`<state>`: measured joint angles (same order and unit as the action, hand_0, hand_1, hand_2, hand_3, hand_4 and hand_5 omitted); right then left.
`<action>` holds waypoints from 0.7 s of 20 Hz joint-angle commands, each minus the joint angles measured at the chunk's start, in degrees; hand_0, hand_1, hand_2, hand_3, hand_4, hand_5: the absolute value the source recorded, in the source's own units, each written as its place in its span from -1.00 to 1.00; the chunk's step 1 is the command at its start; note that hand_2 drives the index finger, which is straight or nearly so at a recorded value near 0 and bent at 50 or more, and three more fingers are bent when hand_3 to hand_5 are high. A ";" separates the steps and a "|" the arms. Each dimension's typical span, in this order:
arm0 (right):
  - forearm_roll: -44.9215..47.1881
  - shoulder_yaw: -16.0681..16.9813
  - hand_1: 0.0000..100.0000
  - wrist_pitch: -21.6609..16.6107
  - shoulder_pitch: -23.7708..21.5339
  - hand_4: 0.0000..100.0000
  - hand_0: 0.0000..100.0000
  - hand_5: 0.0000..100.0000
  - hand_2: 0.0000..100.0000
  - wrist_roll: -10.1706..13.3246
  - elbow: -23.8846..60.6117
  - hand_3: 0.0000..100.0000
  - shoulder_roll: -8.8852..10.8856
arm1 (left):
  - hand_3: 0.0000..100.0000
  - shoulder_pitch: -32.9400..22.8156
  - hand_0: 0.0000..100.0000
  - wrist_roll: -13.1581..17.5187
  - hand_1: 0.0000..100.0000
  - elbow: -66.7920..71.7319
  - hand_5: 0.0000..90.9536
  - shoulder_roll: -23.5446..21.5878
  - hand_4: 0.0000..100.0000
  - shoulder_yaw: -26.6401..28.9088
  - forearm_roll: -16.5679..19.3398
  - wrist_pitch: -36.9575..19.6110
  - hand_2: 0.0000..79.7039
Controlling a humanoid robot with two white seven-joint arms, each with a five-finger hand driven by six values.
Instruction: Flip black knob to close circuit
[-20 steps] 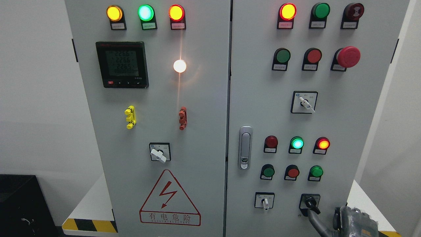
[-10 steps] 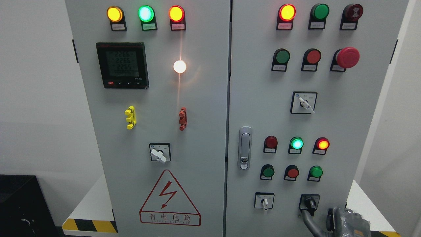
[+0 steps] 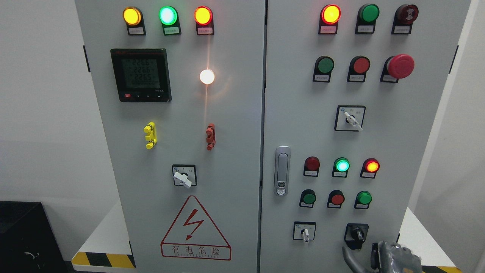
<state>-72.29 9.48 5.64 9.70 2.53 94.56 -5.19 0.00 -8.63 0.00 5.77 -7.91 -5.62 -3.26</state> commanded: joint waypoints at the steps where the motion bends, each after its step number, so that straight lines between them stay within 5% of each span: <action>1: 1.63 -0.95 -0.93 -0.02 -2.75 0.91 -1.00 0.86 0.85 0.28 6.16 1.00 -0.09 | -1.00 -1.32 -0.76 0.02 0.11 -1.67 -1.00 0.03 -1.00 0.00 0.00 0.00 -1.00; 7: 11.18 -2.18 -0.90 -0.63 -6.35 0.73 -1.00 0.55 0.48 1.24 10.73 1.00 -0.52 | -1.00 -1.32 -0.76 0.02 0.11 -1.67 -1.00 0.03 -1.00 0.00 0.00 0.00 -1.00; 11: 17.54 -2.71 -0.87 -2.30 -8.99 0.60 -1.00 0.41 0.15 5.02 12.23 0.75 -1.14 | -1.00 -1.32 -0.76 0.02 0.11 -1.67 -1.00 -0.06 -1.00 0.00 0.00 0.00 -1.00; 14: 21.90 -2.53 -0.86 -8.08 -11.36 0.42 -1.00 0.28 -0.08 6.43 12.23 0.48 -2.11 | -1.00 -1.32 -0.76 0.02 0.11 -1.67 -1.00 0.03 -1.00 0.00 0.00 0.00 -1.00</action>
<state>-58.21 7.96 1.33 2.25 7.61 102.29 -5.82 0.00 -8.63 0.00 5.77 -7.91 -5.62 -3.26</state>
